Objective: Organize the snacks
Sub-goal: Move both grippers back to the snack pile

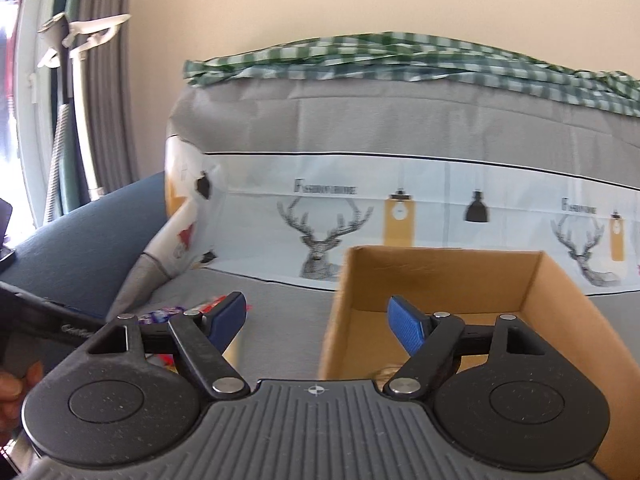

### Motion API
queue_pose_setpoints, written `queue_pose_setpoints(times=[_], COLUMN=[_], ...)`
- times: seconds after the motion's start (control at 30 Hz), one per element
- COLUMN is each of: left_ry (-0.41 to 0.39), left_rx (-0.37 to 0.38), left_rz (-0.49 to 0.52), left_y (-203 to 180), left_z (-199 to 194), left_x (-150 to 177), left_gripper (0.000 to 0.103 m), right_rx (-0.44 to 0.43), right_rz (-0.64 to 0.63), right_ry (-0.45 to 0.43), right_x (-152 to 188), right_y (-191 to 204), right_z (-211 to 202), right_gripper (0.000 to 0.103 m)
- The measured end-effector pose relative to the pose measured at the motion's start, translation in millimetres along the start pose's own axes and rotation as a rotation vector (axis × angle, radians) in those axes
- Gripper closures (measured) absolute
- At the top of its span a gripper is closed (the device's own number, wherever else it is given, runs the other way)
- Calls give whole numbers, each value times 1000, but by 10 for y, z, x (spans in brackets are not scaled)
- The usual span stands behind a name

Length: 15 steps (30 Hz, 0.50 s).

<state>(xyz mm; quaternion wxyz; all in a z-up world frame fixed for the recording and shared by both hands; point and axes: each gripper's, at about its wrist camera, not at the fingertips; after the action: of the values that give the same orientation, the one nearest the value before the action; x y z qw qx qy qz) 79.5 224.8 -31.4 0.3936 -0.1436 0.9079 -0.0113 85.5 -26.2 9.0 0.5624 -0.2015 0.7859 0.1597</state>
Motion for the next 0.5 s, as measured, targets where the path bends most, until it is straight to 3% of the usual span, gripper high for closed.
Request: queue_pose_setpoints(times=[0.1,0.17,0.27,0.33,0.43,0.5], left_ry=[7,8,24,30,37,48], left_rx=[-3,-12,-17,-18,-29,-30], left_rz=[3,4,-34,-68,-115,-148], left_y=[24,50,128,195,281,339], left_z=[26,42,84,102,127,142], left_x=[-5,-10,-25,-42,-65,-73], left_gripper=[12,18,45,71,78,78], right_rx=[-46,-65,-102,-134,-199,-222], right_rz=[-36,-57,-64,-66,-69,-82], right_ry=[3,4,16,34,66,93], right_x=[14,26,48,66,99,140], right_y=[170,262,364,428,527,606], right_z=[44,63,100,135,191,244], right_gripper=[24,23,24,29,49,50])
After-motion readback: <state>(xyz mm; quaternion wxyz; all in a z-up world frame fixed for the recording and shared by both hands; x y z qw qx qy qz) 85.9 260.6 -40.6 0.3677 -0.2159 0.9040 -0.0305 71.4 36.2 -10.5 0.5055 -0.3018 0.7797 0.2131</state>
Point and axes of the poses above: each gripper's, at about its wrist camera, not at the fingertips, and z roughly the way its jaws point, y to its left, x to its underside, and after that the axes turned 3 degrees about -y, right-handed
